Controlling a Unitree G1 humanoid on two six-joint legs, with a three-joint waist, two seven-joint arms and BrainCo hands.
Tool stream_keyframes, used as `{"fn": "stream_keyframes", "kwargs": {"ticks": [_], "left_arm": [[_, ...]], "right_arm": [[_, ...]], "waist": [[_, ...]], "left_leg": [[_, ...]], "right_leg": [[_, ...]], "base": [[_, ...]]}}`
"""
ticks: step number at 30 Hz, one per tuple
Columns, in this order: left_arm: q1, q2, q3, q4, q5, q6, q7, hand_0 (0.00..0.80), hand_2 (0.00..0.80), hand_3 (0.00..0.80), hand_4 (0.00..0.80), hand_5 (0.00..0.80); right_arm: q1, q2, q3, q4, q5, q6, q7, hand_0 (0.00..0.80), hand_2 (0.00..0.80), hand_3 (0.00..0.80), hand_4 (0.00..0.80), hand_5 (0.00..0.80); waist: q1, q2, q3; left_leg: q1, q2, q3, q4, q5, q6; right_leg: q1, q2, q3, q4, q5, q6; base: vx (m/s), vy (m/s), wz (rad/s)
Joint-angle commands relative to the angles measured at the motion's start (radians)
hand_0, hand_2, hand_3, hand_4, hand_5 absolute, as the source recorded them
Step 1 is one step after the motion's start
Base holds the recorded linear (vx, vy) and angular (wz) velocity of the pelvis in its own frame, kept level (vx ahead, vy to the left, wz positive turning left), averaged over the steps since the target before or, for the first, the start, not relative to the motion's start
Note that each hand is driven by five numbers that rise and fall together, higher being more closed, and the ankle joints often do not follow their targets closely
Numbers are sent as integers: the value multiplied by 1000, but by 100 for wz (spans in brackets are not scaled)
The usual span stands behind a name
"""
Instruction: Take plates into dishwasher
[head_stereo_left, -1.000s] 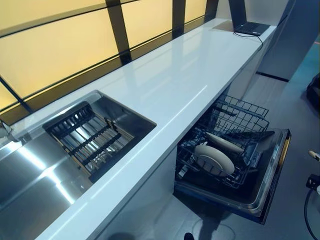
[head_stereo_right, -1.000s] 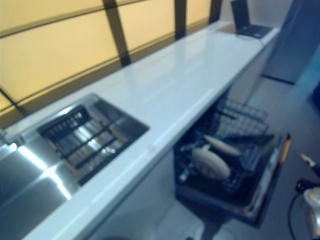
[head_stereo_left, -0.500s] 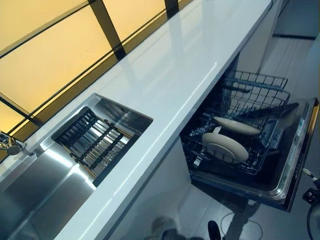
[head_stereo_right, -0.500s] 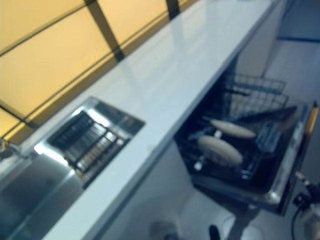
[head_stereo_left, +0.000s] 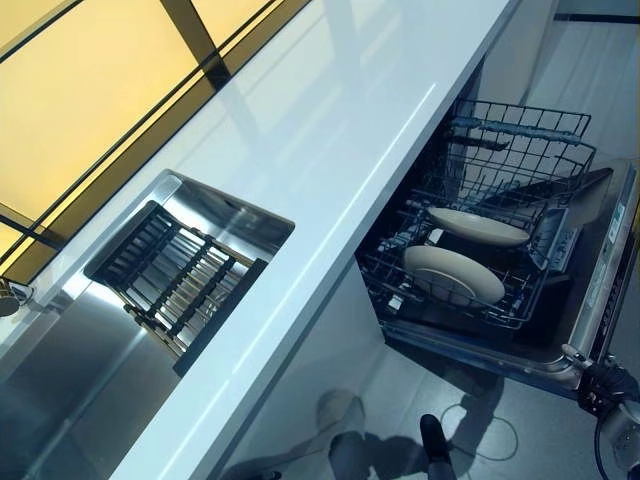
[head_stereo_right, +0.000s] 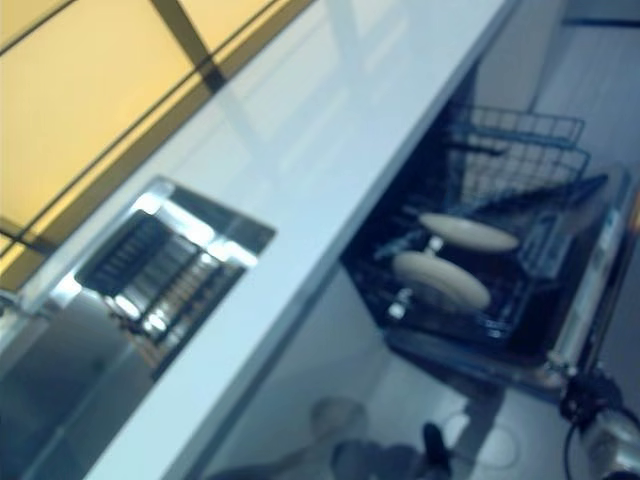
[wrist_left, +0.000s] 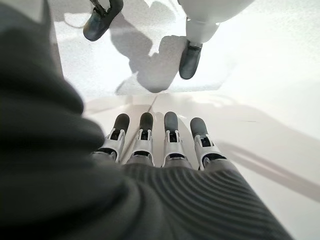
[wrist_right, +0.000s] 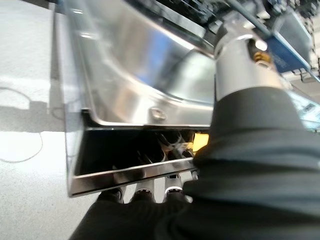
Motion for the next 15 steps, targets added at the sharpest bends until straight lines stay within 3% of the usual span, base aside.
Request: {"fn": "stream_keyframes", "kwargs": {"ticks": [1, 15], "left_arm": [[-86, 90, 25, 21, -13, 6, 1, 0, 0, 0, 0, 0], [-71, 82, 67, 12, 33, 42, -7, 0, 0, 0, 0, 0]], "right_arm": [[-104, 47, 117, -70, -61, 2, 155, 0, 0, 0, 0, 0], [-109, 93, 234, -375, -169, 45, 263, 0, 0, 0, 0, 0]], "waist": [[24, -52, -23], [30, -109, -41]], "left_leg": [[-80, 5, -44, 5, 45, -29], [-64, 27, -23, 5, 49, -33]], "right_leg": [[41, -4, -53, 143, -215, 21], [53, 18, -66, 143, -215, 20]], "base": [[7, -13, -3], [23, -21, -7]]}}
